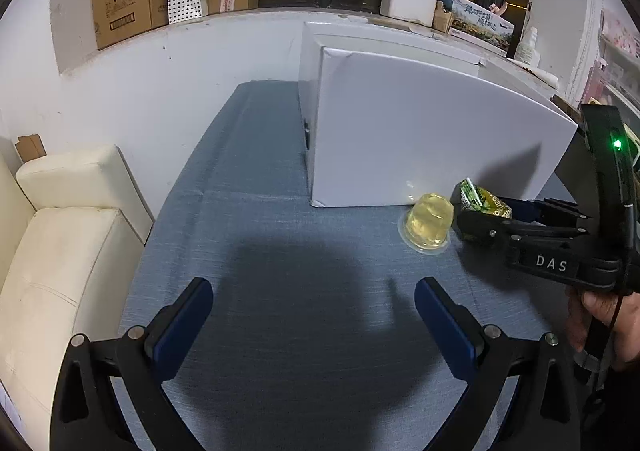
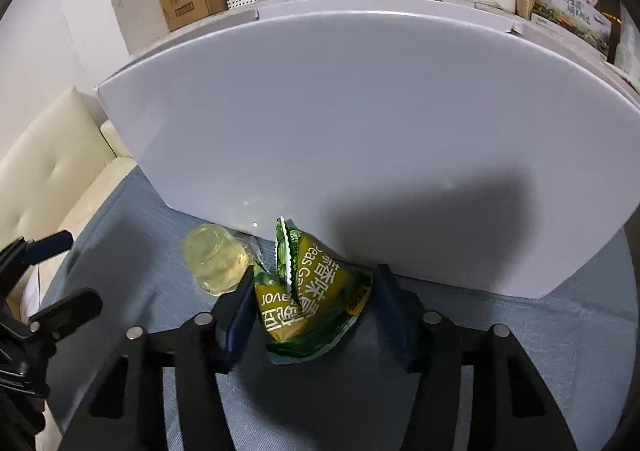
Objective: Organize snacks
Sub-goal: 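Grasp the green snack pack with the right tool, then grasp the pale yellow jelly cup with the left tool while the right tool holds the pack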
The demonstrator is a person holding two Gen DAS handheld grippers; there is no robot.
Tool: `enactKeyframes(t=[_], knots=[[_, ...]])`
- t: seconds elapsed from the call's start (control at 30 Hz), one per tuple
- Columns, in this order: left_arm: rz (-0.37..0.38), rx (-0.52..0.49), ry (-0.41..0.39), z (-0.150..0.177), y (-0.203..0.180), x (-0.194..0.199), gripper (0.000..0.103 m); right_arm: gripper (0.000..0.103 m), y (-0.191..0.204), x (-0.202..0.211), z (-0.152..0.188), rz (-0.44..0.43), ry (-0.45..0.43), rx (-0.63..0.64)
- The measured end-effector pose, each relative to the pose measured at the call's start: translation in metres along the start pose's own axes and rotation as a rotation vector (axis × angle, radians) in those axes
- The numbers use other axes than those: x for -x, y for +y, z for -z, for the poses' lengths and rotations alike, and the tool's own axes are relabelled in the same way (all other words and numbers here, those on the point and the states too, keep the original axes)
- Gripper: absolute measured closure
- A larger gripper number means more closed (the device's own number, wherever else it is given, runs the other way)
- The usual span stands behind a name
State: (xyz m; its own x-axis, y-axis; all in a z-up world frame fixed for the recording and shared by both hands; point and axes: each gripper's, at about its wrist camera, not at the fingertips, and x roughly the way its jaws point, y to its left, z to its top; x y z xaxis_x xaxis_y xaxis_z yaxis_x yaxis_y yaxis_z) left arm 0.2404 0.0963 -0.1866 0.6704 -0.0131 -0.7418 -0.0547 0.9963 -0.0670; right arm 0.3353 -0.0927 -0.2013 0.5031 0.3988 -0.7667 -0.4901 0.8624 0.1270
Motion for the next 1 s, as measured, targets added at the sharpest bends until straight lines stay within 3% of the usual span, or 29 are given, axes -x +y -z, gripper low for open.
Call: enactKeyframes(t=[0.07, 0.37, 0.5, 0.63, 0.67, 0.73, 0.77, 0.8, 0.83, 1.0], knots=[[0.005, -0.011, -0.002, 0.0, -0.005, 0.001, 0.0, 0.052, -0.002, 0.005, 0.003, -0.018, -0.006, -0.014], [0.051, -0.071, -0.005, -0.013, -0.045, -0.004, 0.0, 0.053, -0.018, 0.092, 0.038, -0.032, -0.139, -0.079], [0.076, -0.1, 0.004, -0.023, -0.074, -0.022, 0.0, 0.053, -0.018, 0.133, 0.06, 0.008, -0.179, -0.069], [0.047, -0.111, 0.041, -0.029, -0.089, -0.047, 0.002, 0.053, -0.025, 0.16, 0.08, 0.018, -0.204, -0.098], [0.04, -0.106, 0.045, -0.03, -0.09, -0.051, 0.005, 0.053, -0.027, 0.165, 0.085, 0.027, -0.211, -0.106], [0.032, -0.093, 0.062, -0.032, -0.088, -0.059, 0.039, 0.053, -0.033, 0.172, 0.093, 0.031, -0.21, -0.119], [0.029, -0.095, 0.07, -0.033, -0.088, -0.061, 0.044, 0.053, -0.035, 0.173, 0.095, 0.033, -0.21, -0.125], [0.025, -0.105, 0.063, -0.035, -0.089, -0.06, 0.056, 0.053, -0.038, 0.174, 0.097, 0.033, -0.209, -0.129], [0.042, -0.104, 0.061, -0.037, -0.088, -0.058, 0.062, 0.053, -0.038, 0.173, 0.098, 0.035, -0.208, -0.132], [0.105, -0.085, 0.032, -0.039, -0.081, -0.043, 0.062, 0.053, -0.038, 0.167, 0.101, 0.02, -0.202, -0.144]])
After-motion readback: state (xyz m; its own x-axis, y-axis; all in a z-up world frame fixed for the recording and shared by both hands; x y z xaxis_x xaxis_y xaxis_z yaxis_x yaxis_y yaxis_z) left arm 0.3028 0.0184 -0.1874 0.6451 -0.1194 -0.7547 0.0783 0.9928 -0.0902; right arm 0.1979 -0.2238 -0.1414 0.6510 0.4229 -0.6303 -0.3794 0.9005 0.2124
